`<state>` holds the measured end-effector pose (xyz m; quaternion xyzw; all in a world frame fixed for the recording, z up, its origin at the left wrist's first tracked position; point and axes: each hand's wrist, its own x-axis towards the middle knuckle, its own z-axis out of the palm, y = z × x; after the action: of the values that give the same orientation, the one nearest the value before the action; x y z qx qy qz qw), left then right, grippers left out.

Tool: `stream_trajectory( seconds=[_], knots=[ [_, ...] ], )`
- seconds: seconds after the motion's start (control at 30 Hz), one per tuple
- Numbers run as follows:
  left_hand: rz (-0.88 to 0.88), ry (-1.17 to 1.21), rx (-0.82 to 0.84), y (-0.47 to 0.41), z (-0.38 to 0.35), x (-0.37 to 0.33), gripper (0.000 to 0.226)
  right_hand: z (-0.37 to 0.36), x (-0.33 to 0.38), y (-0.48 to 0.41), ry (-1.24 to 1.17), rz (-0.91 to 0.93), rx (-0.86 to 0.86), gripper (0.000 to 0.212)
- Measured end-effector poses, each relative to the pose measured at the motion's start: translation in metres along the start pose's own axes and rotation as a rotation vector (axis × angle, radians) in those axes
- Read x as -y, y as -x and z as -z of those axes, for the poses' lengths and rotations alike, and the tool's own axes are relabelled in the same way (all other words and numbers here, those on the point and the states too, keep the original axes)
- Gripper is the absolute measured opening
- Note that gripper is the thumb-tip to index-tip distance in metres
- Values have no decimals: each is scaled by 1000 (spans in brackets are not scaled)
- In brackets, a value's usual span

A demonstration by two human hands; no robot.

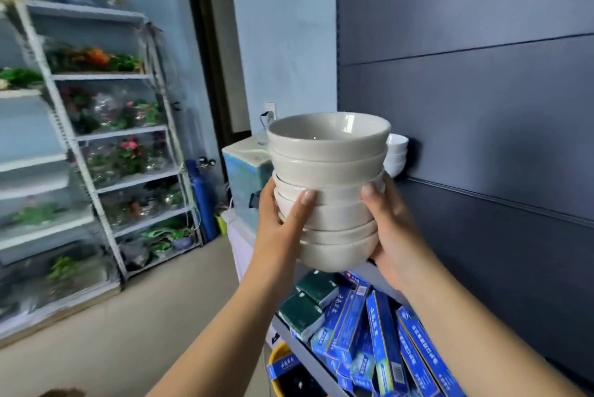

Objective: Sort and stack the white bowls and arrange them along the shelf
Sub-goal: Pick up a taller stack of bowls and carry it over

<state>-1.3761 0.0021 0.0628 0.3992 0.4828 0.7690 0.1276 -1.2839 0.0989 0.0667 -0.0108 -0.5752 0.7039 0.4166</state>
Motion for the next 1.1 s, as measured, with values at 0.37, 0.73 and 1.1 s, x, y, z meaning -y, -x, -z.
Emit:
stream_trajectory(
  seconds=[0.37,0.73,1.1],
  knots=[
    [77,34,267,-104,-53,94,99,86,-24,-66,228,32,-266,91],
    [156,104,669,-148,-74,152,95,110,-47,-63,434,87,-567,86],
    [193,158,833,-160,-69,171,106,115,-43,-59,615,-51,-534,98]
  ],
)
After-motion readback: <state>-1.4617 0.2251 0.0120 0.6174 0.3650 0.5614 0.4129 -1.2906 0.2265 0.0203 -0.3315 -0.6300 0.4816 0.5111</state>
